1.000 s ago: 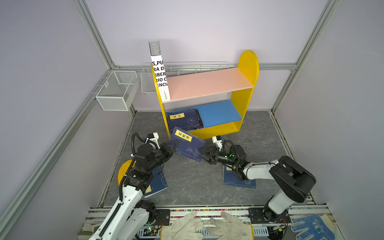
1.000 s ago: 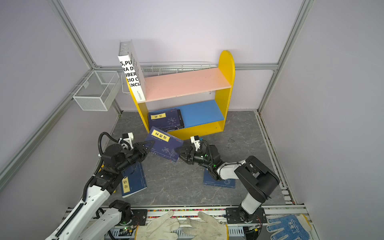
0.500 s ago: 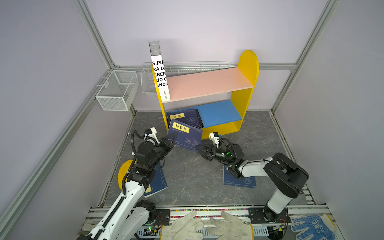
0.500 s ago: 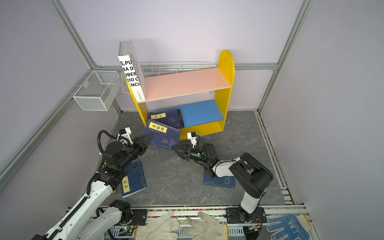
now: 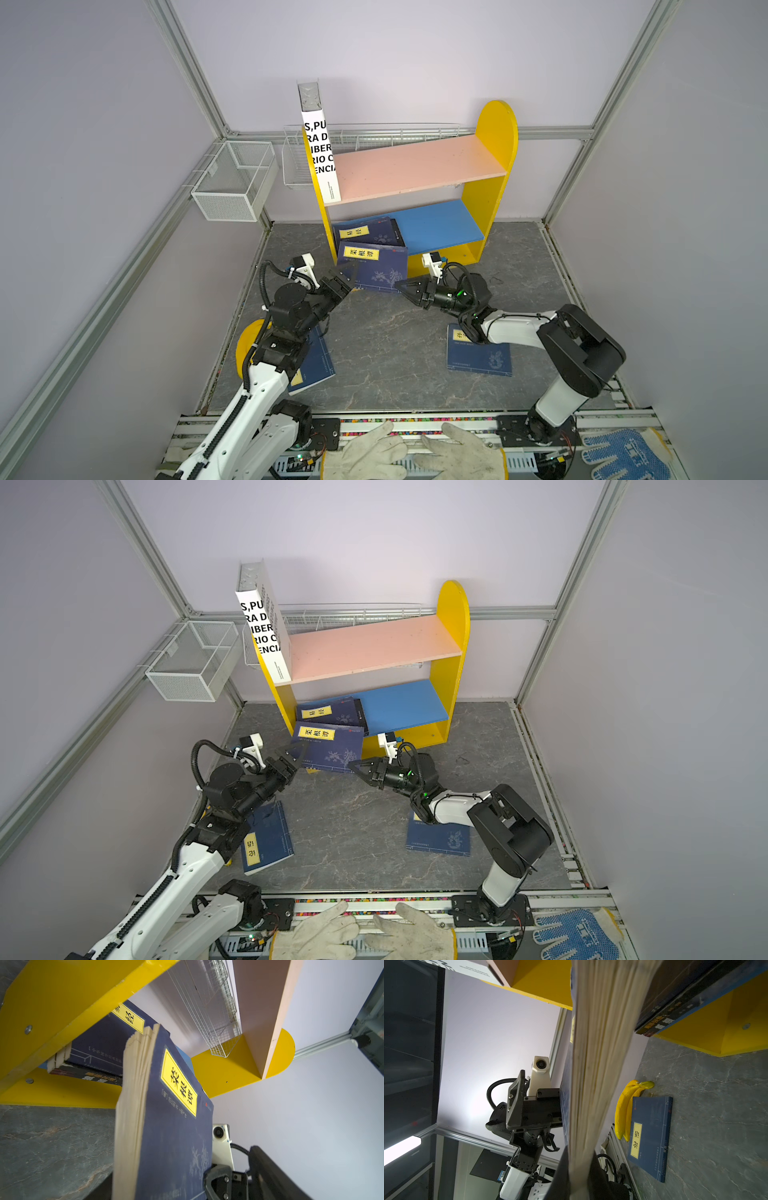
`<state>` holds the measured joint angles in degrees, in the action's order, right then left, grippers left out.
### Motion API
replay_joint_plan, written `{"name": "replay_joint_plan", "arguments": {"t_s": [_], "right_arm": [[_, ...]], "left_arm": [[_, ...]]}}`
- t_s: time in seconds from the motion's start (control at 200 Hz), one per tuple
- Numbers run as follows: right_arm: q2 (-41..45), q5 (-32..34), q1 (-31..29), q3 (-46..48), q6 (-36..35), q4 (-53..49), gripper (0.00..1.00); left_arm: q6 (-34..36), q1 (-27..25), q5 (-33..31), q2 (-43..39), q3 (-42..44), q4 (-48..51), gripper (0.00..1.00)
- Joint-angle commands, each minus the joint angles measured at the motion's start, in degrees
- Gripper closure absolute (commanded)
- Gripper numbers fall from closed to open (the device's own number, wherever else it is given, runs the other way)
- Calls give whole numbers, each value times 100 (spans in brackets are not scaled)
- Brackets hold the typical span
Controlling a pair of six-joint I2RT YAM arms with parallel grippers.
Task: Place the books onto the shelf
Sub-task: 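Carry the upright blue book toward the blue shelf with the right gripper while left follows, then insert the blue book onto the blue shelf beside the shelved books with the right gripper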
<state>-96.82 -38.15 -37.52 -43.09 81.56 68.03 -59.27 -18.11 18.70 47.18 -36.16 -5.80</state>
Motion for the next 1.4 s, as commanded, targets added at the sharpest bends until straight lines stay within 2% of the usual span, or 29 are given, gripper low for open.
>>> {"name": "replay_joint_plan", "arguments": {"t_s": [0.0, 0.095, 0.17, 0.325, 0.425, 0.585, 0.69, 0.795, 0.89, 1.03, 1.085, 1.14, 1.195, 1.225, 1.305, 1.395], "right_arm": [[-18, -1203, 198, -400, 76, 549, 90], [-358, -1711, 376, -581, 856, 1412, 91], [-414, -1933, 413, -611, 768, 1316, 91], [-548, -2069, 713, -444, 920, 1406, 90], [-523, -2192, 881, -332, 833, 1406, 90], [-451, -2511, 966, -384, 598, 1081, 90], [-329, -2618, 1116, -390, -38, 468, 91], [-97, -2670, 1228, -410, -587, -308, 91], [162, -2716, 1251, -540, -1291, -1299, 90], [661, -2502, 1244, -1068, -3307, -4285, 88], [867, -2280, 1241, -1305, -4093, -5463, 84], [1027, -2119, 1238, -1369, -4347, -5841, 72], [1137, -2076, 1240, -1281, -4181, -5614, 59], [1171, -2044, 1238, -1198, -4003, -5399, 54], [1191, -1966, 1243, -966, -3528, -4747, 48], [1200, -1797, 1232, -763, -2969, -3922, 46]], "left_arm": [[20, 294, 1182, 238, -332, 16, 18], [-128, 386, 1905, 613, -405, -209, 20], [-188, 387, 2153, 790, -424, -332, 24], [-24, 412, 2196, 823, -592, -218, 29], [151, 416, 2224, 851, -774, 42, 27], [20, 413, 2459, 1034, -904, -112, 27], [218, 415, 2488, 1042, -1057, 176, 29], [395, 414, 2524, 1099, -1180, 446, 43], [446, 419, 2568, 1202, -1207, 479, 61], [577, 415, 2521, 1285, -1224, 579, 89], [630, 417, 2491, 1258, -1215, 615, 97], [629, 419, 2449, 1213, -1201, 583, 100], [527, 415, 2403, 1152, -1137, 389, 100], [432, 413, 2391, 1123, -1081, 235, 100], [196, 419, 2342, 1049, -986, -159, 100], [26, 420, 2288, 974, -915, -439, 100]]}}
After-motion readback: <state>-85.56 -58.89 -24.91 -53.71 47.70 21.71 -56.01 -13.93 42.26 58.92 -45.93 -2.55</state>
